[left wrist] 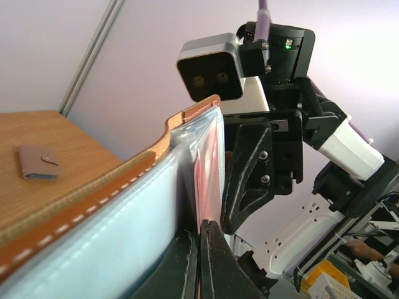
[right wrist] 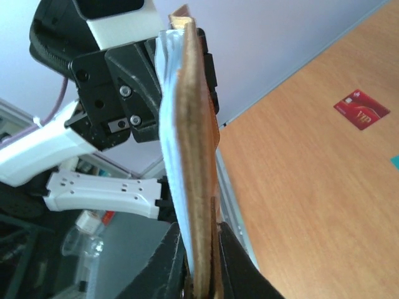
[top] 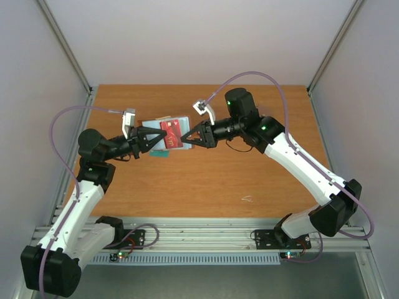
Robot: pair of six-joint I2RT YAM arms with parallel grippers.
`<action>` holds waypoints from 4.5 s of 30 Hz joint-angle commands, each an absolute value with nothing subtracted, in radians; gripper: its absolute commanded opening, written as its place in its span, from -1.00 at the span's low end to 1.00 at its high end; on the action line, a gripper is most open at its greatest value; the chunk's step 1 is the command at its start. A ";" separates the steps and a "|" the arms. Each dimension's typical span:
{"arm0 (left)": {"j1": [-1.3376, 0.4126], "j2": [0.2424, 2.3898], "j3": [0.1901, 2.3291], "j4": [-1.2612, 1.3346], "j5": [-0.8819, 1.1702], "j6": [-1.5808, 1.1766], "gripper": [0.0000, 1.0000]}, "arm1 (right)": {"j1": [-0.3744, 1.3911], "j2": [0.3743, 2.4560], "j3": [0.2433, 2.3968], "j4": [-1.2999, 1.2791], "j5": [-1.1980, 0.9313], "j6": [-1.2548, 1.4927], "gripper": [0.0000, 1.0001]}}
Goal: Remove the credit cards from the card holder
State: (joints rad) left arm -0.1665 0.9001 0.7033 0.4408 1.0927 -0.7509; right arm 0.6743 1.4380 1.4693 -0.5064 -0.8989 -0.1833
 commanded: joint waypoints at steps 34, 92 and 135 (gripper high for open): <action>-0.132 0.877 0.656 0.591 1.124 -0.814 -0.98 | 0.655 1.425 1.463 -0.449 -0.986 -0.168 -0.97; 0.265 1.395 0.612 -0.044 0.183 -1.386 -0.99 | 0.376 1.744 1.709 -0.560 -0.894 0.016 -0.98; 0.143 1.340 0.606 -0.148 0.007 -1.343 -0.25 | 0.378 1.678 1.723 -0.660 -0.933 -0.072 -0.98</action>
